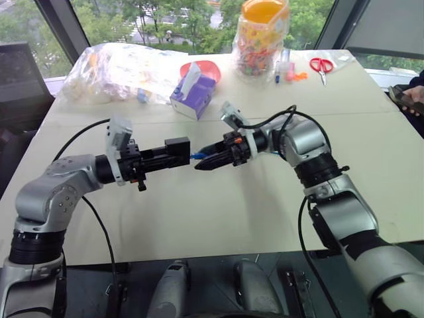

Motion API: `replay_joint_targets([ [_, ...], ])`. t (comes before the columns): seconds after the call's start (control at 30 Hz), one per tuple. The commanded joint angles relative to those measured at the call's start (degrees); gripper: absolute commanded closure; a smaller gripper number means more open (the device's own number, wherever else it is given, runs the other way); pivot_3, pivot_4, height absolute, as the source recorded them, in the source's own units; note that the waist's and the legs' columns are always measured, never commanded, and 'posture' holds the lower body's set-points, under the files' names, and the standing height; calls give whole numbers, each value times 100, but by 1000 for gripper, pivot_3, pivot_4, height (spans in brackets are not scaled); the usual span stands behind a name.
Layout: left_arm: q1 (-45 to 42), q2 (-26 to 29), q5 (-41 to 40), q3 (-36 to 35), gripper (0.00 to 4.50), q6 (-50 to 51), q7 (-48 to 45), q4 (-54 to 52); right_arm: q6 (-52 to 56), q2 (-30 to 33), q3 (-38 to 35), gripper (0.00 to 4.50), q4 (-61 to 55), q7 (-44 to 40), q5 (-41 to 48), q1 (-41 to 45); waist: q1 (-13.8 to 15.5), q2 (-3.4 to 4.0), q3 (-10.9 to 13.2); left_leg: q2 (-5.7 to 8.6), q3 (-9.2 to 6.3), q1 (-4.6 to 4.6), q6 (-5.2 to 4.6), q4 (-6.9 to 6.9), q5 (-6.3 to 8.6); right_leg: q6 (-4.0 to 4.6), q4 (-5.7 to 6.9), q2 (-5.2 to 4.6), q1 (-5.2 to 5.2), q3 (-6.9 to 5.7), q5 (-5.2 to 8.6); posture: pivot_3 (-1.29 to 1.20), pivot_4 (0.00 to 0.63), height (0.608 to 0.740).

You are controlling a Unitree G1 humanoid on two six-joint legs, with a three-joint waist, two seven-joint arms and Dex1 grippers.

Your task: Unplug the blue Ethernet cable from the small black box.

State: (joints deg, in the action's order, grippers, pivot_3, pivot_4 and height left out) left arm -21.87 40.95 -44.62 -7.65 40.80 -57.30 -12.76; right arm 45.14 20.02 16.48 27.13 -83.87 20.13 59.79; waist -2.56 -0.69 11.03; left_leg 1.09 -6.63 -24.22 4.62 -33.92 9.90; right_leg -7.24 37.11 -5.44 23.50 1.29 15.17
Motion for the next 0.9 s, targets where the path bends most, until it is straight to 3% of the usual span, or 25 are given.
replay_joint_targets([
  [0.03, 24, 11, -59, -178, 4006, -49, 65, -169, 64, -46, -62, 3224, -285, -76, 146, 169, 0, 0, 0, 0, 0, 0, 0, 0, 0, 0, 0, 0, 0, 0, 0, 0, 150, 726],
  [0.9, 96, 20, -6, -100, 4006, -116, 27, -195, 213, -119, -62, 3224, -276, -95, 201, 340, -2, 0, 0, 0, 0, 0, 0, 0, 0, 0, 1, 0, 1, 0, 0, 0, 150, 726],
])
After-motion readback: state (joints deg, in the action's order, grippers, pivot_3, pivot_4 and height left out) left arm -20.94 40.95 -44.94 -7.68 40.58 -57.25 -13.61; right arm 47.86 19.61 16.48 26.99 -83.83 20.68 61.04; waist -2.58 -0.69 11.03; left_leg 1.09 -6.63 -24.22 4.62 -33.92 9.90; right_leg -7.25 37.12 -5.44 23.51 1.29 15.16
